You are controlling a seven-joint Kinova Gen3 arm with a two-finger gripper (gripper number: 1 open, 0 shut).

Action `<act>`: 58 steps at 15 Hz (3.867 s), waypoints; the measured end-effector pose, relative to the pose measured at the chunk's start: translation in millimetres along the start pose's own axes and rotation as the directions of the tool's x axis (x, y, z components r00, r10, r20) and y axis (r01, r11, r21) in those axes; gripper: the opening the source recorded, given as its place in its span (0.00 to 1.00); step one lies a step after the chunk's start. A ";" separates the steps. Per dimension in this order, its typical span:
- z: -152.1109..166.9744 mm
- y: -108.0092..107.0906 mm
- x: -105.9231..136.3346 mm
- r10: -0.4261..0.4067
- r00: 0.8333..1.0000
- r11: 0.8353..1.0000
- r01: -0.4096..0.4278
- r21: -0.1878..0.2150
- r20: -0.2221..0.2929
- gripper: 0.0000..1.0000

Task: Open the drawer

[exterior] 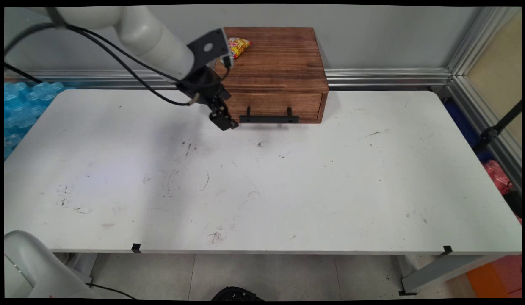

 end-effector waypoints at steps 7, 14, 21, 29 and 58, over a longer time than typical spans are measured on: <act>59.4 -4.3 22.5 0.039 0.999 0.999 -0.039 0.025 -0.002 1.00; 100.5 -3.1 40.1 0.056 0.998 0.998 -0.055 0.014 -0.017 1.00; 123.9 -4.0 44.8 0.068 0.997 0.998 -0.068 0.002 -0.021 1.00; 139.3 -0.9 48.0 0.072 0.997 0.997 -0.073 -0.021 -0.033 1.00; 129.1 53.2 47.6 0.058 0.997 0.988 -0.064 -0.142 -0.044 1.00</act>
